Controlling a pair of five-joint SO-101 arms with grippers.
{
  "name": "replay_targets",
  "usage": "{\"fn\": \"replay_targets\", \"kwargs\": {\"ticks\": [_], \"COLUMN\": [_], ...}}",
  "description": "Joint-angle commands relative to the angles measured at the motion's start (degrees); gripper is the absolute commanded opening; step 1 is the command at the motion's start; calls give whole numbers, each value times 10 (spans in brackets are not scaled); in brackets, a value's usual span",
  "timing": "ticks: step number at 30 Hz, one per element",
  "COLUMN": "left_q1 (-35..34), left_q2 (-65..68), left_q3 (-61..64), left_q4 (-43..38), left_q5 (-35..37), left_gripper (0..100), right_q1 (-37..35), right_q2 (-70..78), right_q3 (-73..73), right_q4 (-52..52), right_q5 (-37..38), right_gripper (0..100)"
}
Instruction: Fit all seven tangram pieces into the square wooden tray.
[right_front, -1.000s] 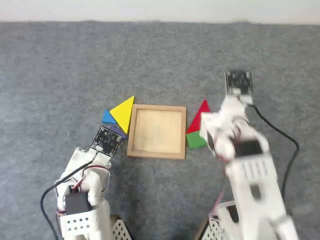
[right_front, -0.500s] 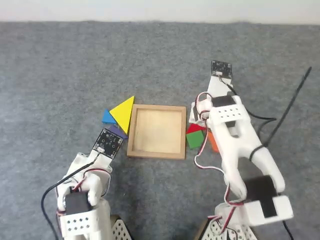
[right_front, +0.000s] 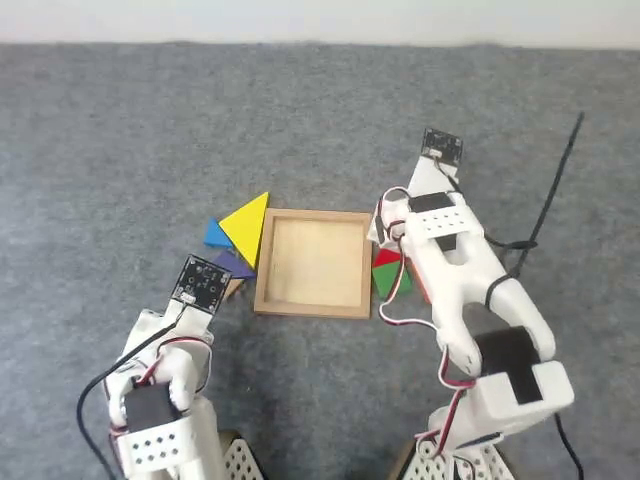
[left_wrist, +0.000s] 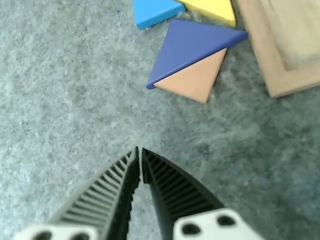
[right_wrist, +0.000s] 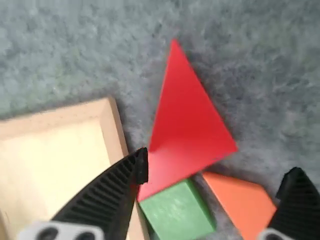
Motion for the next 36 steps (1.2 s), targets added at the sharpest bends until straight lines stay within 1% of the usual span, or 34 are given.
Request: {"fn": "replay_targets", "kwargs": {"ticks": [1, 6, 10, 16, 21, 23, 26, 28, 30, 33, 36], "left_q1": [-4, -4, -4, -4, -4, -4, -4, -4, -4, -4, -4], "left_q2": [-11, -11, -11, -11, -11, -11, -11, -11, -11, -11, -11], "left_q3": [-10, -10, -9, -9, -9, -9, -8, -8, -8, -8, -8], "left_q4": [-15, -15, -15, -15, -15, -15, -15, -15, -15, -15, -15], "left_q5": [-4, -4, -4, -4, -4, -4, -4, -4, -4, -4, -4], "left_gripper": [14, 15, 15, 15, 15, 15, 15, 15, 15, 15, 15], "right_q1": [-7, -5, -4, -3, -2, -2, -1, 0, 0, 5, 6], "right_q2": [3, 11, 55, 100, 115, 115, 116, 116, 116, 116, 116], "right_q3": [-25, -24, -36, -86, -93, -93, -93, -92, -91, -92, -92], "right_q4": [-41, -80, -103, -70, -73, -71, -68, -67, -58, -32, -14], "right_q5": [-25, -37, -37, -37, -37, -37, -35, -32, -29, -11, -11], "right_gripper": [394, 392, 392, 392, 389, 357, 247, 195, 193, 218, 237]}}
